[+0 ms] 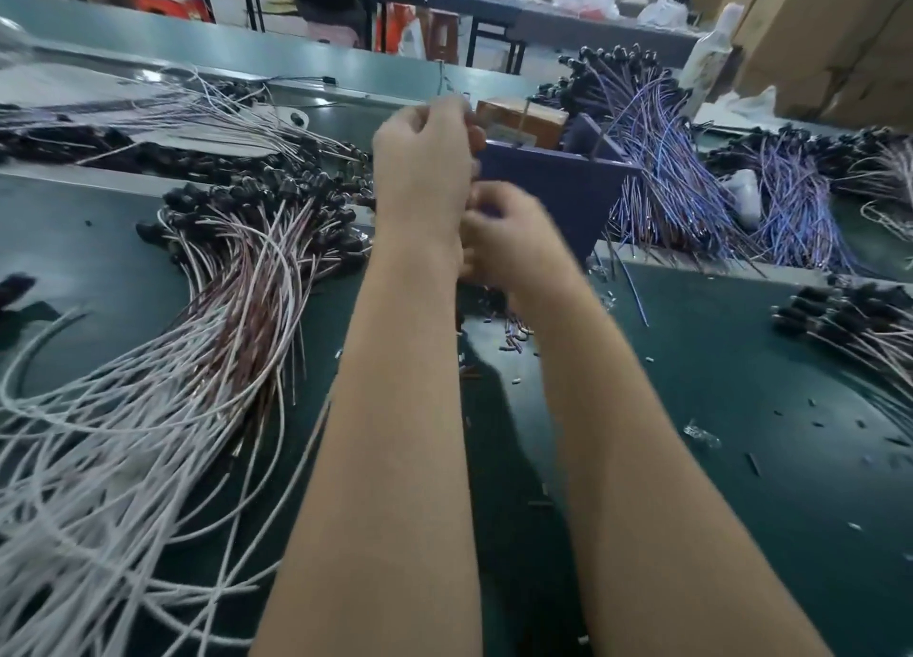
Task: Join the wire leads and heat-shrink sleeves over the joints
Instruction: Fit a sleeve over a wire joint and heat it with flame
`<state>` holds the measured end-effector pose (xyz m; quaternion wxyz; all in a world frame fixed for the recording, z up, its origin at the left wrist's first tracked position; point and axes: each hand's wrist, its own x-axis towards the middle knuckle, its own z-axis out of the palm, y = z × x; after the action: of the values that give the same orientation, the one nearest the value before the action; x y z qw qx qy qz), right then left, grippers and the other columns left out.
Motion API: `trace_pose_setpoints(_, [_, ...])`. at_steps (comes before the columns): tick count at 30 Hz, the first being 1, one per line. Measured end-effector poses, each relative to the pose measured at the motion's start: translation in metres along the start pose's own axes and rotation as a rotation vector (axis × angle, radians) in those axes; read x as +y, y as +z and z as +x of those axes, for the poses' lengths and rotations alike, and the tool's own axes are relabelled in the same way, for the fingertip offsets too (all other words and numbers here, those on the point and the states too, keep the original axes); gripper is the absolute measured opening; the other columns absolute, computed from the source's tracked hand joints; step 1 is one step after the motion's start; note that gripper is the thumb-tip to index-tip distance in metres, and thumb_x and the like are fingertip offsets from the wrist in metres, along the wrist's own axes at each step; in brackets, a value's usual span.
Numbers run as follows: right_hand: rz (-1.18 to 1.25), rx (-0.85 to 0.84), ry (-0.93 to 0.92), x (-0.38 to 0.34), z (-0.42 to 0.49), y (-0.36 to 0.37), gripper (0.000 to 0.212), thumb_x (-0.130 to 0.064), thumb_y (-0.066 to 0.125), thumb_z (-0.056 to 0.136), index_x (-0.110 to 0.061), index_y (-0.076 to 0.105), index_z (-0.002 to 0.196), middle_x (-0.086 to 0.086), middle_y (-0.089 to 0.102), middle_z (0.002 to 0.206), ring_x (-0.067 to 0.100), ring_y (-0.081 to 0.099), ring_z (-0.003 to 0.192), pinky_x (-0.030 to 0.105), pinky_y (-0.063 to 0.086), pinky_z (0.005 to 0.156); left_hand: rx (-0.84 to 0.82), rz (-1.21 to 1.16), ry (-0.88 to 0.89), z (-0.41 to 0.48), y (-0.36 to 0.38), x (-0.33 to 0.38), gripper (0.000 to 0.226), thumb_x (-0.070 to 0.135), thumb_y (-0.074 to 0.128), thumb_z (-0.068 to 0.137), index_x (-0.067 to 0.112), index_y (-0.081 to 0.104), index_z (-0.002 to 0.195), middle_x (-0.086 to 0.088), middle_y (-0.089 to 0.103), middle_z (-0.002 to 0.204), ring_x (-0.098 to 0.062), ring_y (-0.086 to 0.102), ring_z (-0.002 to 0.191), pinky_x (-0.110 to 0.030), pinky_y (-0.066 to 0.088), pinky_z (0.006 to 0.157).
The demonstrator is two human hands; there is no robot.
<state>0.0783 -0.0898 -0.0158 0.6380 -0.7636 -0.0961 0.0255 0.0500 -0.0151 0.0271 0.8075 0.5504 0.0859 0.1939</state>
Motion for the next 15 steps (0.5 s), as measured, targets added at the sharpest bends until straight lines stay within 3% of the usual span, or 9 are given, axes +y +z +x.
trace_pose_setpoints(3, [0.328, 0.239, -0.017, -0.012, -0.008, -0.044, 0.015, 0.001, 0.055, 0.087, -0.003, 0.053, 0.101, 0.003, 0.063, 0.064, 0.010, 0.062, 0.048, 0.024, 0.055, 0.051, -0.294, 0.343, -0.112, -0.010, 0.007, -0.003, 0.038, 0.033, 0.044, 0.098, 0.013, 0.057, 0.069, 0.004, 0.060, 0.054, -0.006, 0.048, 0.040, -0.013, 0.033, 0.038])
trace_pose_setpoints(4, [0.377, 0.330, -0.026, -0.014, -0.011, -0.063, 0.012, -0.001, 0.056, 0.087, -0.003, 0.053, 0.099, 0.001, 0.063, 0.061, 0.011, 0.062, 0.049, 0.024, 0.054, 0.052, -0.382, 0.472, -0.164, -0.014, 0.012, -0.005, 0.043, 0.040, 0.042, 0.099, 0.010, 0.060, 0.073, 0.003, 0.067, 0.058, -0.007, 0.055, 0.042, -0.012, 0.036, 0.039])
trace_pose_setpoints(6, [0.395, 0.398, -0.002, -0.016, -0.015, -0.088, 0.012, -0.007, 0.055, 0.088, -0.006, 0.055, 0.099, -0.002, 0.062, 0.057, 0.010, 0.061, 0.049, 0.021, 0.050, 0.050, -0.442, 0.579, -0.237, -0.019, 0.024, -0.013, 0.050, 0.047, 0.036, 0.099, 0.005, 0.063, 0.096, -0.005, 0.074, 0.084, -0.010, 0.067, 0.054, -0.015, 0.044, 0.041])
trace_pose_setpoints(8, [0.238, 0.382, 0.063, -0.016, -0.018, -0.100, 0.005, -0.010, 0.054, 0.087, -0.011, 0.057, 0.090, -0.006, 0.062, 0.053, 0.008, 0.060, 0.047, 0.019, 0.047, 0.048, -0.383, 0.487, -0.258, -0.019, 0.034, -0.020, 0.045, 0.044, 0.032, 0.101, 0.008, 0.052, 0.120, -0.006, 0.064, 0.112, -0.012, 0.068, 0.060, -0.020, 0.053, 0.046])
trace_pose_setpoints(9, [0.125, 0.343, 0.086, -0.015, -0.019, -0.105, 0.006, -0.010, 0.053, 0.086, -0.012, 0.058, 0.083, -0.006, 0.062, 0.051, 0.007, 0.059, 0.046, 0.019, 0.048, 0.048, -0.338, 0.401, -0.244, -0.018, 0.036, -0.023, 0.039, 0.040, 0.031, 0.102, 0.011, 0.048, 0.121, -0.006, 0.059, 0.116, -0.011, 0.066, 0.061, -0.021, 0.055, 0.051])
trace_pose_setpoints(12, [-0.251, 0.130, 0.159, -0.019, -0.025, -0.111, 0.012, -0.014, 0.056, 0.085, -0.016, 0.059, 0.074, -0.004, 0.066, 0.053, 0.008, 0.063, 0.048, 0.019, 0.052, 0.053, -0.189, 0.212, -0.163, -0.013, 0.034, -0.030, 0.023, 0.027, 0.033, 0.104, 0.016, 0.051, 0.096, 0.001, 0.066, 0.094, -0.005, 0.056, 0.061, -0.018, 0.051, 0.056])
trace_pose_setpoints(15, [-0.619, -0.023, 0.178, -0.020, -0.027, -0.112, 0.013, -0.026, 0.061, 0.085, -0.015, 0.067, 0.082, 0.003, 0.073, 0.075, 0.014, 0.070, 0.072, 0.029, 0.056, 0.072, -0.179, 0.252, -0.112, -0.008, 0.029, -0.036, 0.029, 0.021, 0.034, 0.103, 0.017, 0.055, 0.083, 0.007, 0.063, 0.071, 0.002, 0.050, 0.048, -0.013, 0.045, 0.051])
